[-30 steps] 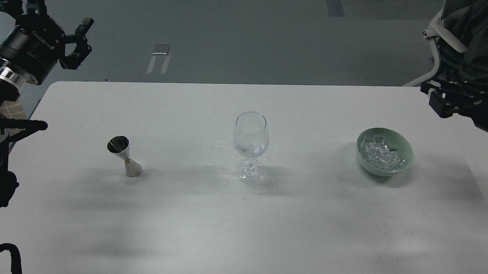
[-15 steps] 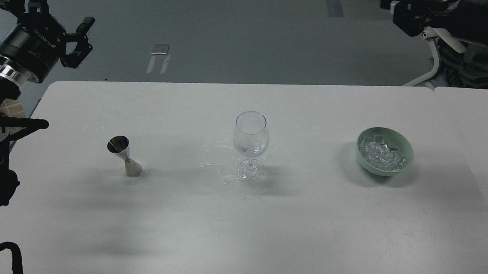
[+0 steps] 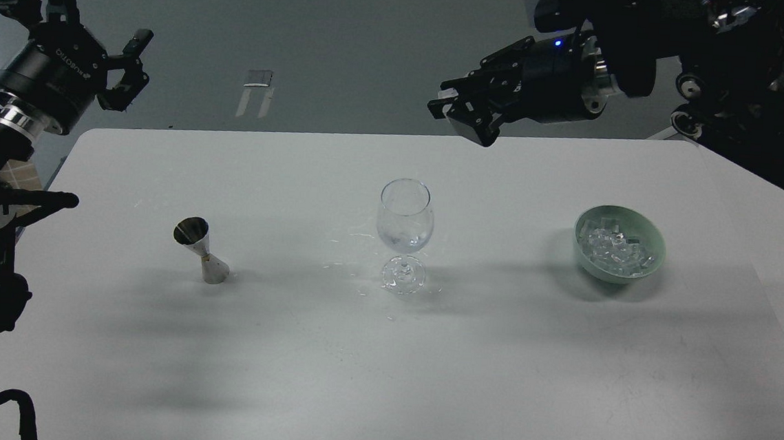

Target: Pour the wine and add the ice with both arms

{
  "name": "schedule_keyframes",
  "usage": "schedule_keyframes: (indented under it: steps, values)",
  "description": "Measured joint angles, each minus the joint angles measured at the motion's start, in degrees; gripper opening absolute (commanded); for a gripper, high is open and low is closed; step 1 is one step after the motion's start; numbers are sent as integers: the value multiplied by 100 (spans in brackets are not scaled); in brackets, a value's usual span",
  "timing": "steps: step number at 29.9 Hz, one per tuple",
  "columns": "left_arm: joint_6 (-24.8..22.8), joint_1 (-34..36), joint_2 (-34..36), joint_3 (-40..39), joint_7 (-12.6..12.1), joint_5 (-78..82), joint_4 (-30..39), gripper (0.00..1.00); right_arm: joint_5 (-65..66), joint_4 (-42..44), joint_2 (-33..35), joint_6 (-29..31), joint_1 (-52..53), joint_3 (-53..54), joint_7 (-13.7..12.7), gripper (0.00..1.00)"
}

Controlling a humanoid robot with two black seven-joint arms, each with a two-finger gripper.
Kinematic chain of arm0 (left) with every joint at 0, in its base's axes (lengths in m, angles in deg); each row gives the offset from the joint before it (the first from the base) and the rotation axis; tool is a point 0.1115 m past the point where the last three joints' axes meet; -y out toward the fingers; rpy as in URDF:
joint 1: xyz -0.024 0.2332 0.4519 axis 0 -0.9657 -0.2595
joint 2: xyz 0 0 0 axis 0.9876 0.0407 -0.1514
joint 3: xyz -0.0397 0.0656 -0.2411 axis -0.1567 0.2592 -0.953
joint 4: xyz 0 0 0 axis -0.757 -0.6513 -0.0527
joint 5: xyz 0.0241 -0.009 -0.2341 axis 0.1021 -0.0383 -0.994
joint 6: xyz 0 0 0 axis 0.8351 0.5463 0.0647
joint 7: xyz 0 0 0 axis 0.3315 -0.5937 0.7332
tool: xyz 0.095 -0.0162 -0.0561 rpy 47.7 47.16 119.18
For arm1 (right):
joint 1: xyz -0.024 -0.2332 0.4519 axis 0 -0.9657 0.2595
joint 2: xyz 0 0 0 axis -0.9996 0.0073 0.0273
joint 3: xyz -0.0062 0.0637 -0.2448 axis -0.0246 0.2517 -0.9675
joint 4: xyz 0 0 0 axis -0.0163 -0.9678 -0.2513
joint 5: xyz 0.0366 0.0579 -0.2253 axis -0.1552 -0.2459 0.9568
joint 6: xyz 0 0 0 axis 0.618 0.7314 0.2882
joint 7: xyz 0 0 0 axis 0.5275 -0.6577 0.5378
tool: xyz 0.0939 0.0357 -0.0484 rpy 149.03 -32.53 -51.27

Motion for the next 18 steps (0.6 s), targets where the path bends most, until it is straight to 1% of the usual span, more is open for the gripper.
schedule_keyframes:
  steps: [4, 8, 18]
  values:
    - [0, -13, -11, 40, -1, 0, 13, 98, -159, 5, -229, 243, 9, -197, 8, 0]
    - [0, -16, -10, 128, -1, 1, 40, 98, -435, 8, -306, 504, 87, -240, 11, 0]
    - [0, -32, -16, 140, 7, 1, 46, 98, -781, 183, -702, 560, 125, -506, 15, 2]
